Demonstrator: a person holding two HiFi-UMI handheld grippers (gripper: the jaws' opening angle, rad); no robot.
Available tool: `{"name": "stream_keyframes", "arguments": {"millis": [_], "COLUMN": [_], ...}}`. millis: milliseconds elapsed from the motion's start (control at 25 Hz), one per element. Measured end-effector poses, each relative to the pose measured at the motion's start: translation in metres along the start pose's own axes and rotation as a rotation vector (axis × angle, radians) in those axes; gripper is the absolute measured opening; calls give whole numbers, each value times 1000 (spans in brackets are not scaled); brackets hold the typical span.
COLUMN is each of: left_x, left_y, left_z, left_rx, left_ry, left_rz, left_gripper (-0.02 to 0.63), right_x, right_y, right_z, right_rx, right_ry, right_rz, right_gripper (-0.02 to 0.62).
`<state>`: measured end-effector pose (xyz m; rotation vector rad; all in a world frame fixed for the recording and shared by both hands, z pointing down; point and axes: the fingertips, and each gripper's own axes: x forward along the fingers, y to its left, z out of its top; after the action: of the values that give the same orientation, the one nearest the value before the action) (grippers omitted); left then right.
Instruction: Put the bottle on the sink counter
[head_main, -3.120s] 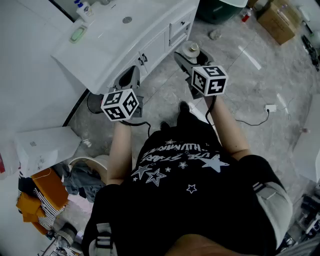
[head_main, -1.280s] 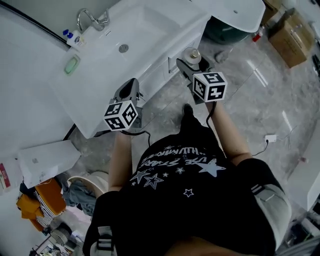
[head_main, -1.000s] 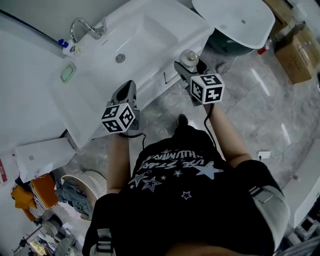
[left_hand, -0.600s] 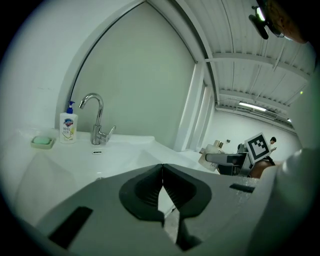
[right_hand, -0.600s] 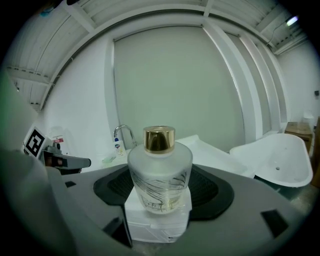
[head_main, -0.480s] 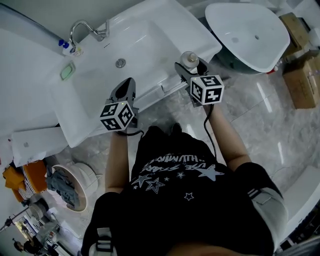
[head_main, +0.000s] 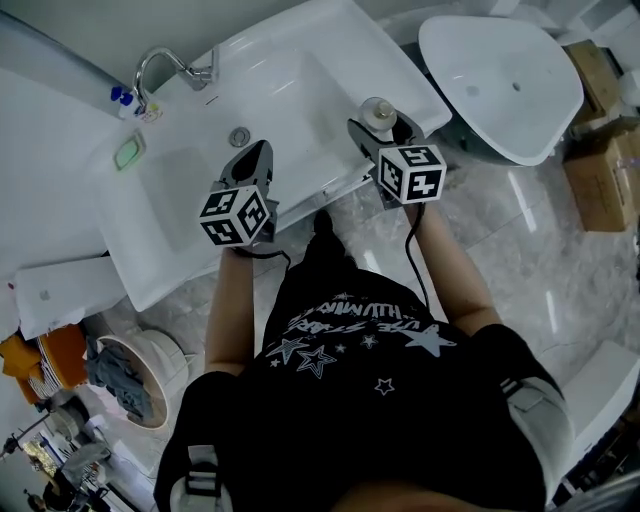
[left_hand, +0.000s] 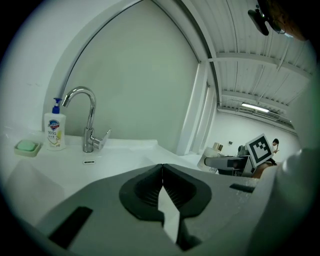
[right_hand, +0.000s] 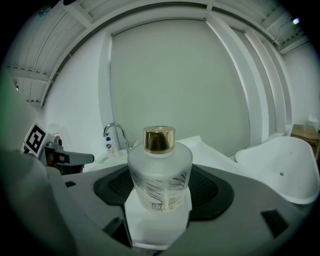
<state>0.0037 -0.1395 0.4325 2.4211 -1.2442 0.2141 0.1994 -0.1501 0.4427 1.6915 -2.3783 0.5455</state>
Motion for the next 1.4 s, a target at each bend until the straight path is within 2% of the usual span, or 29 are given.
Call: {"name": "stream_keyframes", "arguments": {"millis": [320,640,1000,1240,1400], "left_x": [74,127,162,182,196], "left_y": [37,72,111,120,130], "left_z": [45,77,85,76,71], "left_rx": [-27,-8,0,-10,-33], "left_ry": [-35,-47,-12,18,33], "left_rz": [-20,-28,-15,7,50], "left_gripper": [9,9,9,9,9], "right_x": [72,153,221,257,283], "right_y": [-33,-46,-54,-67,-78], "right_z": [36,65,80,81,76], "right_rx": [-27,-59,-70,-88,-103], "right_ry": [15,33,64,82,103], "right_rz": [-27,-37,-55,-28,-9], "right_gripper": [318,318,318,318,318]}}
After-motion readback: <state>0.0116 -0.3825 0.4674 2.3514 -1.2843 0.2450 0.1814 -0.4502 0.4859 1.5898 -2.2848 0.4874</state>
